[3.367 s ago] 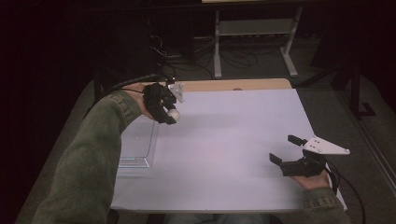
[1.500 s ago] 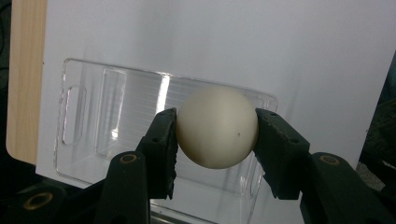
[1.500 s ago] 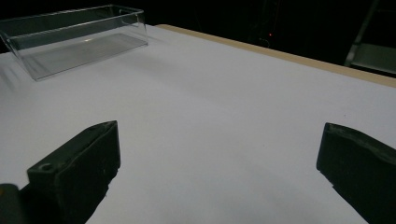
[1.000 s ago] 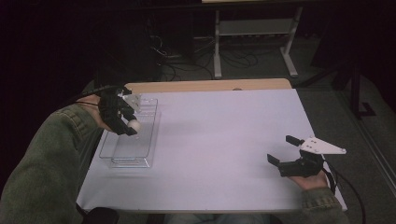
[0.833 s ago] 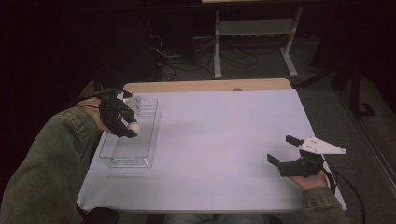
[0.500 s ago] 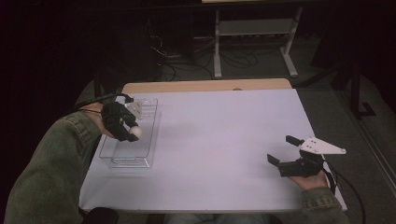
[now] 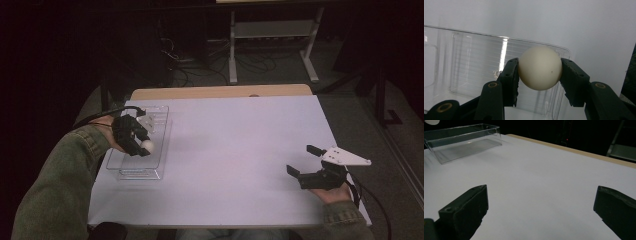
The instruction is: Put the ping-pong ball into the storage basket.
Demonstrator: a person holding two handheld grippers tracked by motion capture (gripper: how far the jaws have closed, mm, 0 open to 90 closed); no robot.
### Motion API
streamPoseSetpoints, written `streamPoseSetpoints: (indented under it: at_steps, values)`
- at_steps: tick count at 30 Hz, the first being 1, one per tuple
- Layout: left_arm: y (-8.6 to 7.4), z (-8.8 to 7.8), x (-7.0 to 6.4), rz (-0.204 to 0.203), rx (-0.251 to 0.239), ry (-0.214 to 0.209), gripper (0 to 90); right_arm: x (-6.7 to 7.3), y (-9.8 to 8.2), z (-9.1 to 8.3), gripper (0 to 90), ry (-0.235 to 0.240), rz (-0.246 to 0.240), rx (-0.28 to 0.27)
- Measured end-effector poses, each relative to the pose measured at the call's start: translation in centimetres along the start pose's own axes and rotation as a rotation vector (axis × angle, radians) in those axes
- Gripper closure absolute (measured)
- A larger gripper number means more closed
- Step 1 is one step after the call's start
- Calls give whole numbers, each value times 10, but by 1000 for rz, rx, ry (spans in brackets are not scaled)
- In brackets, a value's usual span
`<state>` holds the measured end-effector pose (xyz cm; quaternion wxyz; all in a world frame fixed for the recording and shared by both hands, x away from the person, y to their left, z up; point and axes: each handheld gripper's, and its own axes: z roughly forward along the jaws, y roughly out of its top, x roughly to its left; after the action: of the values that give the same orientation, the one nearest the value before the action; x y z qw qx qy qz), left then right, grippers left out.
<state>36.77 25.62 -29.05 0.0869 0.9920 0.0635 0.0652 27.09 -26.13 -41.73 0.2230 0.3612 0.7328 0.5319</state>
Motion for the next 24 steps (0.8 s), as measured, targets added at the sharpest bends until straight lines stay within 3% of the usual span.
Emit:
streamPoseSetpoints:
  at_steps: [16, 24]
  values:
    - [-11, 18, 0, -21, 15, -18, 508, 1, -1, 0, 0, -3, 5, 3]
    - [-11, 29, -1, -22, 17, -46, 508, 0, -1, 0, 0, -2, 5, 5]
